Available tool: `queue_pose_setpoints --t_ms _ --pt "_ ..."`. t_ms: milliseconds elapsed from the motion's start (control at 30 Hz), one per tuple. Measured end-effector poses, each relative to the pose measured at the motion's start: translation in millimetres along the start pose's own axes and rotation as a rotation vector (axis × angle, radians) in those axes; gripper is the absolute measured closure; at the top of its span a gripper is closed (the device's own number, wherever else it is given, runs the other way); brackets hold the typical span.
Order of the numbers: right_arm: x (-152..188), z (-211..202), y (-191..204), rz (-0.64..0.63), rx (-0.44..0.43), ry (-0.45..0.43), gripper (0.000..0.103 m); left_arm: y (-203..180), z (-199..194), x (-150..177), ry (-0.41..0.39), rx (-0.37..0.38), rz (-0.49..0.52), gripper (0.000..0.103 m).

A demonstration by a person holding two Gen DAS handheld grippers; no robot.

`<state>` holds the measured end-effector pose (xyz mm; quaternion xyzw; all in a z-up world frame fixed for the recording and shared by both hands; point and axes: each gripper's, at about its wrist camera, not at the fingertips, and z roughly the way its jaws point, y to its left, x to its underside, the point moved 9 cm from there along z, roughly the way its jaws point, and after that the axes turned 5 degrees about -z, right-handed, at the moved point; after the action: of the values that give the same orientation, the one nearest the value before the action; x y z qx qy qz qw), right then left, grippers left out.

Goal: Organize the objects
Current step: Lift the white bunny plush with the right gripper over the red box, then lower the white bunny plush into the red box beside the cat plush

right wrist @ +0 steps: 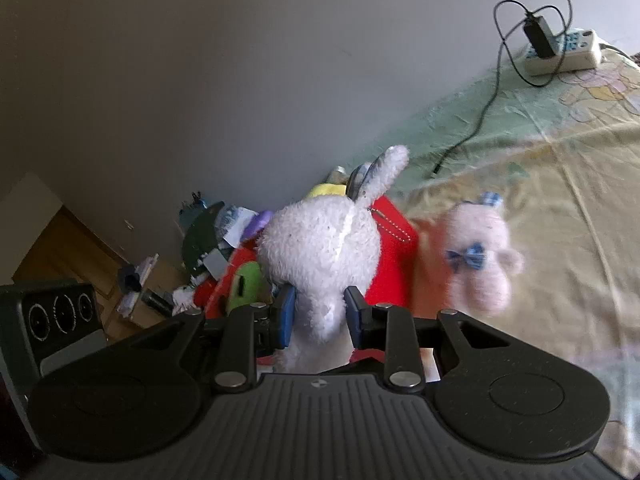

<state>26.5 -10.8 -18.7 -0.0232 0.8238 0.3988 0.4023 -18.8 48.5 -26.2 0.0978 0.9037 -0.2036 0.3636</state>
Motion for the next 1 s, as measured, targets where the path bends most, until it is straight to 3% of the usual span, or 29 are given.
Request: queue_pose_setpoints --t_ms 533,1000 --pt "1 61 70 -0.048 -0.033 -0.07 0.073 75 -60 -18 -0.089 0.0 0.022 0.022" --pt "-3 123 84 -0.036 0.004 -0.017 0.072 144 -55 -32 -0.066 -0.041 0.009 0.022"
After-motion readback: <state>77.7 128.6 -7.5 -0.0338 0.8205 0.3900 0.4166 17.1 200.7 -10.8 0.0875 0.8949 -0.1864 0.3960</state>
